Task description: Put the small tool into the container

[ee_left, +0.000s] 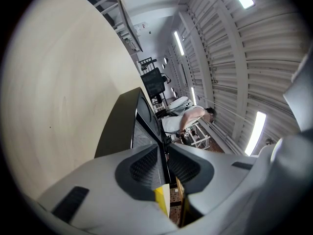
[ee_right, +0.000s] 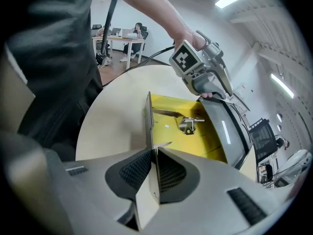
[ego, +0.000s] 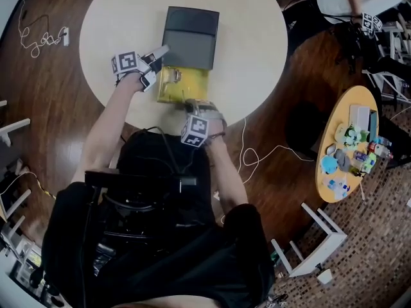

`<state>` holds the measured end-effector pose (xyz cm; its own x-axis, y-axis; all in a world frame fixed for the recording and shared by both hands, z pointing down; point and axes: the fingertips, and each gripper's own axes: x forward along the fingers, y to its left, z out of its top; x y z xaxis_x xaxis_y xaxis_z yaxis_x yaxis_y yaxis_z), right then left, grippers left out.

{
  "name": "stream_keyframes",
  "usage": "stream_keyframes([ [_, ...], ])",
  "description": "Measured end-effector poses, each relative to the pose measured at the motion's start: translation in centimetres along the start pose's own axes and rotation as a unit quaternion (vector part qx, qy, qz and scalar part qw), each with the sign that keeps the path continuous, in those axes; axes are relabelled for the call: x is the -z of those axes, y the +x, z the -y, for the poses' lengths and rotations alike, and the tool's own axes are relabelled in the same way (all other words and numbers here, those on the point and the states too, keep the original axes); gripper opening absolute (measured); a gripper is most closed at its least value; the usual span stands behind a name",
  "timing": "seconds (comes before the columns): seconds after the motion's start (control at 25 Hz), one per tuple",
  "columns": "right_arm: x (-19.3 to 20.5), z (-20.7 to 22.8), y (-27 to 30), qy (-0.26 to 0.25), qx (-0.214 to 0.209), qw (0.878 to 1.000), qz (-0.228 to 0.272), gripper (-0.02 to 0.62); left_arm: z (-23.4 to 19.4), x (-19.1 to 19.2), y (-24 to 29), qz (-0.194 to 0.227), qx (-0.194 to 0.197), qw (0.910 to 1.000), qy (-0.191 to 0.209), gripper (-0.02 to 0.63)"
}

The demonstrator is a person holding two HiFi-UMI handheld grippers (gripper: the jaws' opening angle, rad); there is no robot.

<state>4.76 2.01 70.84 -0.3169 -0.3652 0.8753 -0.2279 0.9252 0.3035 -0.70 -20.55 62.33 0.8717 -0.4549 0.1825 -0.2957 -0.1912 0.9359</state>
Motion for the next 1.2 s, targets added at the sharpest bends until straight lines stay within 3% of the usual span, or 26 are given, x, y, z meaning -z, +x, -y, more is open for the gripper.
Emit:
stream_keyframes([
  [1.2, 0.1, 3.1, 0.8, 0.011, 0.031, 0.999, -0.031, 0.058, -0.1, -0.1, -0.2, 0.012, -0.006, 0.9999, 0.002, 0.063],
])
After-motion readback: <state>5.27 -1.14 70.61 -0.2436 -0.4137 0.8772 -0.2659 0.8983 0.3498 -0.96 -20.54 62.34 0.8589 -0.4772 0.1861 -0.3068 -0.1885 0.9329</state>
